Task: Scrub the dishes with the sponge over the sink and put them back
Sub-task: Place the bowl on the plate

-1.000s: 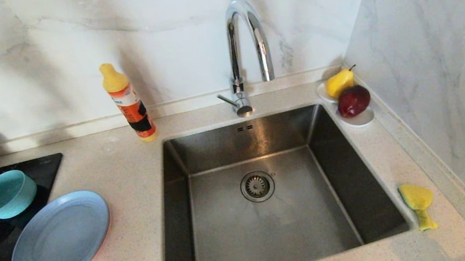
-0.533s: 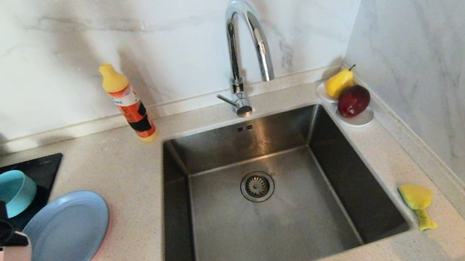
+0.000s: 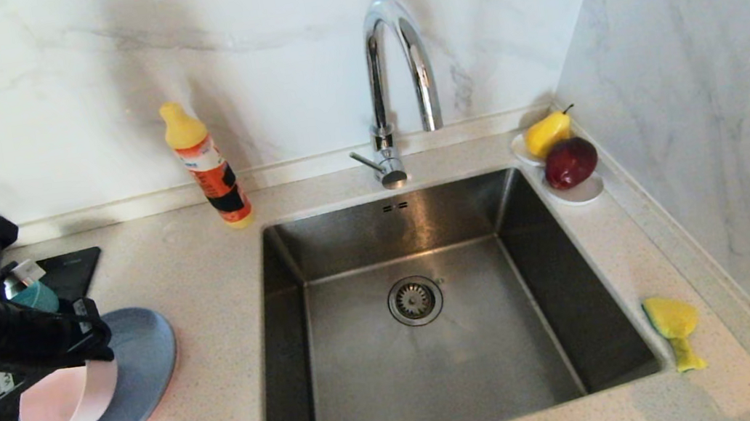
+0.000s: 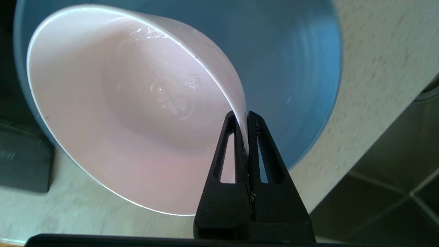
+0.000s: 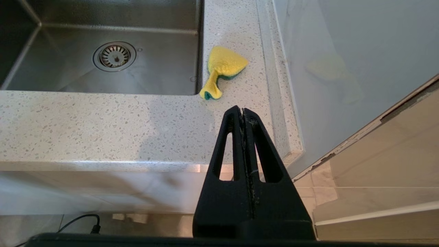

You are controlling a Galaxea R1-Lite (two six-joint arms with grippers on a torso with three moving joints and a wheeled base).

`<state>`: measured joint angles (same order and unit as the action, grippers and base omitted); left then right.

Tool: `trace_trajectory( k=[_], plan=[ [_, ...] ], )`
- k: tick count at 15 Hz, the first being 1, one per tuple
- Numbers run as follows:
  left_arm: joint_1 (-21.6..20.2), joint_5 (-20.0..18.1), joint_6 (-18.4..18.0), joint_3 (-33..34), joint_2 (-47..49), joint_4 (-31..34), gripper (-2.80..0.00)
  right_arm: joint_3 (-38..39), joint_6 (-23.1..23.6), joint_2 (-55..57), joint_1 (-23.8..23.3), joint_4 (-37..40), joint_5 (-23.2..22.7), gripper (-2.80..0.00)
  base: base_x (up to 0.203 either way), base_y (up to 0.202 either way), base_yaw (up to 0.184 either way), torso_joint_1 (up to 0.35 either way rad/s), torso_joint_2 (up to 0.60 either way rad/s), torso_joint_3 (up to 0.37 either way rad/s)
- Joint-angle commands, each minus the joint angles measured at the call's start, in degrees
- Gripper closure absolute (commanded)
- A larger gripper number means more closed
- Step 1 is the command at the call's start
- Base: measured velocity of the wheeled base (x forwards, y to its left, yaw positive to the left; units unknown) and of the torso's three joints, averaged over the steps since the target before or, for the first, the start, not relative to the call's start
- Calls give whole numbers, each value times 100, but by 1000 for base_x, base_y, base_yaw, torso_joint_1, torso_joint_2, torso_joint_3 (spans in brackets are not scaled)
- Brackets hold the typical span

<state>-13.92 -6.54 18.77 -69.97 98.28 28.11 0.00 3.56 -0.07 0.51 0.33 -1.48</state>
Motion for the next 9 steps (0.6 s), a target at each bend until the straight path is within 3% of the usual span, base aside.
trace_trajectory(
  k=[1, 2, 3, 7, 9],
  plan=[
    [46, 2, 54, -223, 263, 20, 0, 0, 4, -5, 2, 2, -2, 0, 0, 0, 0, 0, 0, 0],
    [56, 30, 65, -280, 289, 45, 0, 0, 4, -10, 2, 2, -2, 0, 0, 0, 0, 0, 0, 0],
    [56, 39, 65, -280, 289, 54, -280, 0, 4, -1, 2, 2, -2, 0, 0, 0, 0, 0, 0, 0],
    [56, 13, 135, -310, 152, 51, -280, 0, 4, -10, 2, 2, -2, 0, 0, 0, 0, 0, 0, 0],
    [48, 12, 358, -591, -14, 66, -280, 0, 4, -9, 2, 2, -2, 0, 0, 0, 0, 0, 0, 0]
  ],
)
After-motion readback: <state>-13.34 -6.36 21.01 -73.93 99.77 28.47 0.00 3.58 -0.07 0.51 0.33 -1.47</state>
